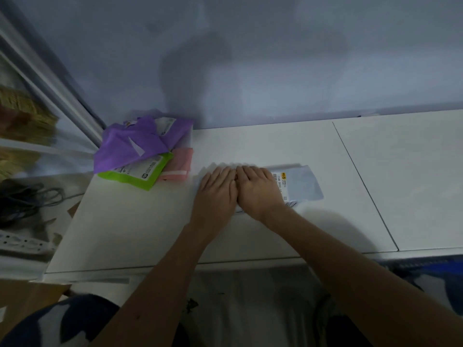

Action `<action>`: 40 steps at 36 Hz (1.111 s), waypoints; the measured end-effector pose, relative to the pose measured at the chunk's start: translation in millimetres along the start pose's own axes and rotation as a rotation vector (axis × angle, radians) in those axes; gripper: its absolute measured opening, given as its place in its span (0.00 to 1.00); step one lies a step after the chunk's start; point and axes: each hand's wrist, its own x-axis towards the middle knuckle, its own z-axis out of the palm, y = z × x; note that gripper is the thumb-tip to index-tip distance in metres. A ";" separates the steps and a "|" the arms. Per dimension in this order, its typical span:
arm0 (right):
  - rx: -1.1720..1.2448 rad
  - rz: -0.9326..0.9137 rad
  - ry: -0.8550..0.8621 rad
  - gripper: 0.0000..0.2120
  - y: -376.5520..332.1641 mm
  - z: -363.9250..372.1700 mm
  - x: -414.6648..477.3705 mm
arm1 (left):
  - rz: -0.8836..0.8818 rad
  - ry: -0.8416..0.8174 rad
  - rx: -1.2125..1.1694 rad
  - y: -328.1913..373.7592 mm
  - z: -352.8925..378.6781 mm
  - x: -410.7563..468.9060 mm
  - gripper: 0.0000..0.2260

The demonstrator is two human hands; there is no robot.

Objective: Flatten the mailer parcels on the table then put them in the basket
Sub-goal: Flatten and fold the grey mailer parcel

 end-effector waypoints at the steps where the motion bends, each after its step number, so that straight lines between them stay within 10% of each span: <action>1: -0.005 -0.018 0.007 0.22 3.1 1.8 -0.3 | -0.012 -0.020 0.013 -1.3 2.7 -1.1 0.23; 22: -0.010 0.117 -0.292 0.33 61.0 -19.2 -12.1 | -0.063 -0.014 0.147 -7.3 -1.8 7.9 0.23; 40: -0.044 0.019 -0.189 0.31 32.4 -4.1 -7.5 | -0.135 -0.121 0.083 7.3 4.0 18.4 0.20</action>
